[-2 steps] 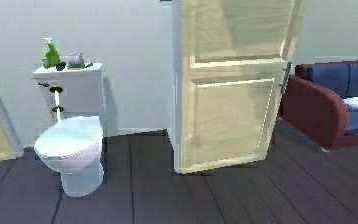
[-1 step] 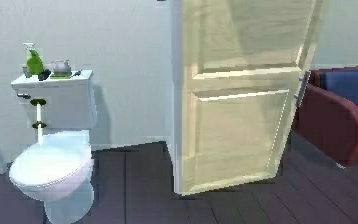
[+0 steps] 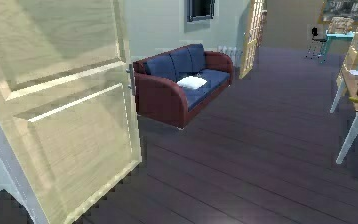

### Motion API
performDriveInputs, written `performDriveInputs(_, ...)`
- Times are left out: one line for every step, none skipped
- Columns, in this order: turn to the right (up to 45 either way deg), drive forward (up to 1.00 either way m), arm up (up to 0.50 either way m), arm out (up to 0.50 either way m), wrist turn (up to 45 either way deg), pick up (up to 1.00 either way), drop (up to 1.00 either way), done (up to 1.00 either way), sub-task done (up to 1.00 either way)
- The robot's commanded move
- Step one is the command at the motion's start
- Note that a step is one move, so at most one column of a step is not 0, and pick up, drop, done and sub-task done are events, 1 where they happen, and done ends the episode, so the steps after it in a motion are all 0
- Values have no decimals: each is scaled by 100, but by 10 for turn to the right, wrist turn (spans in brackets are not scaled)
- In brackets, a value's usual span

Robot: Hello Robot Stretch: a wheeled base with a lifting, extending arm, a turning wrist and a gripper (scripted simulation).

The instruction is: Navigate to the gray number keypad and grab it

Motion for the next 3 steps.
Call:
performDriveInputs(300,0,0,0,0,0,0,0,0)
performDriveInputs(0,100,0,0,0,0,0,0,0)
performDriveInputs(0,65,0,0,0,0,0,0,0)
